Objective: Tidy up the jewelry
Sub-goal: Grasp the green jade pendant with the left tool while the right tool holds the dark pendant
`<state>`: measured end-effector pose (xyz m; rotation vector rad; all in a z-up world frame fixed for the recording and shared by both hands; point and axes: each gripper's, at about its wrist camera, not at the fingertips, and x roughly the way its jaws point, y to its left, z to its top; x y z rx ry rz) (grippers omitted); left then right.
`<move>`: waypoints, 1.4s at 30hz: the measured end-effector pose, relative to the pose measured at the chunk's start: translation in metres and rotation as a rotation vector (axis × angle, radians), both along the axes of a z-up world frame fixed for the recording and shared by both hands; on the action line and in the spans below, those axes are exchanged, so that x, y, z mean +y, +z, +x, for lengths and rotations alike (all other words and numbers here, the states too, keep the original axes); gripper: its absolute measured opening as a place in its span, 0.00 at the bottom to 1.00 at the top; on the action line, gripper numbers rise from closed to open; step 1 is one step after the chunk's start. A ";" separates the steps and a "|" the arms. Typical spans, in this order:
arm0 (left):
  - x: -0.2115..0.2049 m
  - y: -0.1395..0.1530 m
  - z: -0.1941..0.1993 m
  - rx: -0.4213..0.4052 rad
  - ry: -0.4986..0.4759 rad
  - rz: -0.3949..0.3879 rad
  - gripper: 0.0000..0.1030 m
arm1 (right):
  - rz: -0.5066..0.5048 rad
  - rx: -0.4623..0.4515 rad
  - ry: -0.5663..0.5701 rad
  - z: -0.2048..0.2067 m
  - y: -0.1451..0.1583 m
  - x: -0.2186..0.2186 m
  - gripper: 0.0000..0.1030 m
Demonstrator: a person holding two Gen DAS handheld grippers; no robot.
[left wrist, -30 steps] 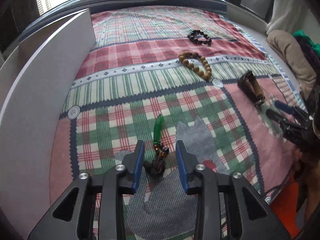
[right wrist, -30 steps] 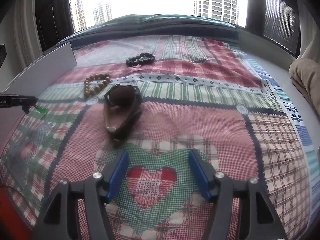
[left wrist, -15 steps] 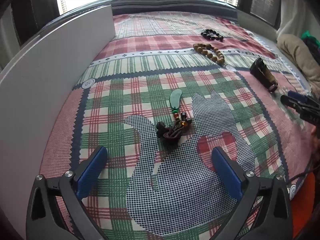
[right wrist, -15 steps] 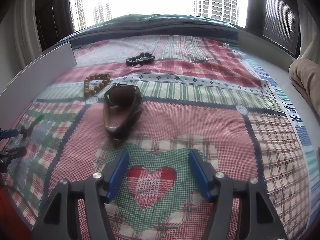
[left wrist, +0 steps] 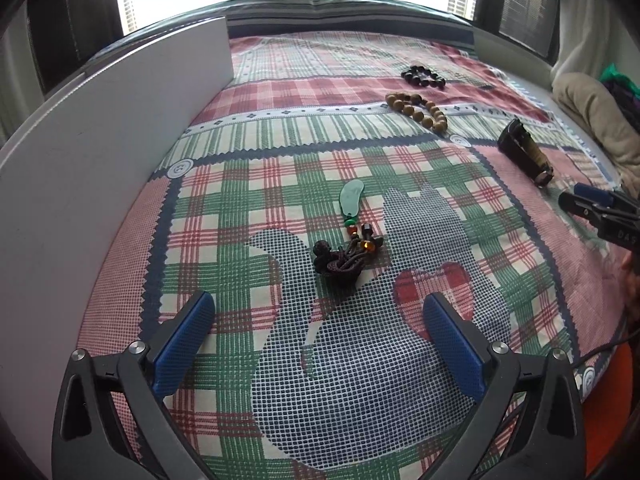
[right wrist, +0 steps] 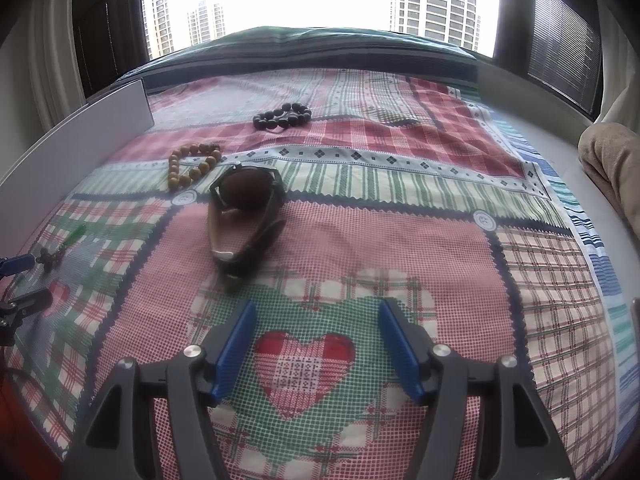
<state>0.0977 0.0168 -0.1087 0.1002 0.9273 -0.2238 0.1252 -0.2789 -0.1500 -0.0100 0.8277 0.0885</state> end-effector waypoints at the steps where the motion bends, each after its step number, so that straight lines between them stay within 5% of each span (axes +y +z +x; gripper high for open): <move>1: 0.000 0.000 0.000 0.000 0.000 0.000 1.00 | 0.000 0.000 0.000 0.000 0.000 0.000 0.64; 22: 0.000 0.001 -0.003 -0.002 -0.002 -0.003 0.99 | 0.000 0.002 0.006 0.001 0.000 0.001 0.65; 31: -0.013 0.005 0.027 0.109 -0.032 -0.020 0.97 | 0.008 0.003 0.012 0.001 0.000 0.001 0.68; 33: -0.021 0.004 0.028 0.073 -0.021 0.037 0.90 | 0.013 0.002 0.013 0.001 0.000 0.000 0.68; 37: -0.026 0.012 0.022 0.036 -0.032 0.024 0.16 | 0.050 -0.001 0.013 0.001 0.000 -0.004 0.68; 42: -0.011 0.016 0.031 0.089 0.005 -0.097 0.14 | 0.186 0.074 0.026 -0.001 0.018 -0.012 0.68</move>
